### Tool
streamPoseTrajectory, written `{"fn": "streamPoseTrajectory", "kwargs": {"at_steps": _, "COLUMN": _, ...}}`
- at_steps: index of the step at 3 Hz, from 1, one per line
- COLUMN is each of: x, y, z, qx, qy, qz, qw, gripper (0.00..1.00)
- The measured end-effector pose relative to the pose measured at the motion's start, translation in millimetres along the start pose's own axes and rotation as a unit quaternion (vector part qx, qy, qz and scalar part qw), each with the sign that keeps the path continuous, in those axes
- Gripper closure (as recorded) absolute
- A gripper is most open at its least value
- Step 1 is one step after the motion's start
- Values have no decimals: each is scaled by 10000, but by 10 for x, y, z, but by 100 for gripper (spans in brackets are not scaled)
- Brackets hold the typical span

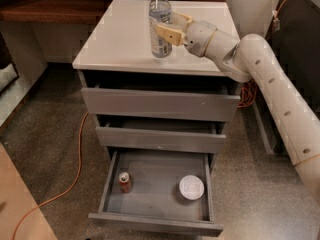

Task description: Pick blue plastic bottle from bottom drawer and place on counter

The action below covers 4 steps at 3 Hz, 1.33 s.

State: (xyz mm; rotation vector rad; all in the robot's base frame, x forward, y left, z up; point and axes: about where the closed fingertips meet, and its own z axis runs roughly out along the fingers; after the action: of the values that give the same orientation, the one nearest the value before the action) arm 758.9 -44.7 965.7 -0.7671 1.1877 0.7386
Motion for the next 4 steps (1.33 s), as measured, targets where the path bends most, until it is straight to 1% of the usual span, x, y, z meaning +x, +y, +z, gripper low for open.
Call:
{"fn": "streamPoseTrajectory", "kwargs": {"at_steps": 1, "x": 96, "y": -38, "z": 22, "qx": 72, "qy": -42, "qz": 0, "qw": 10000, "gripper": 100}}
{"fn": "streamPoseTrajectory", "kwargs": {"at_steps": 2, "x": 174, "y": -55, "z": 41, "qx": 76, "qy": -99, "qz": 26, "qw": 9999, "gripper": 100}}
{"fn": "streamPoseTrajectory", "kwargs": {"at_steps": 3, "x": 275, "y": -68, "z": 44, "qx": 77, "qy": -170, "qz": 113, "qw": 9998, "gripper": 79}}
{"fn": "streamPoseTrajectory", "kwargs": {"at_steps": 4, "x": 357, "y": -85, "z": 34, "qx": 84, "qy": -258, "qz": 217, "qw": 9994, "gripper": 47}}
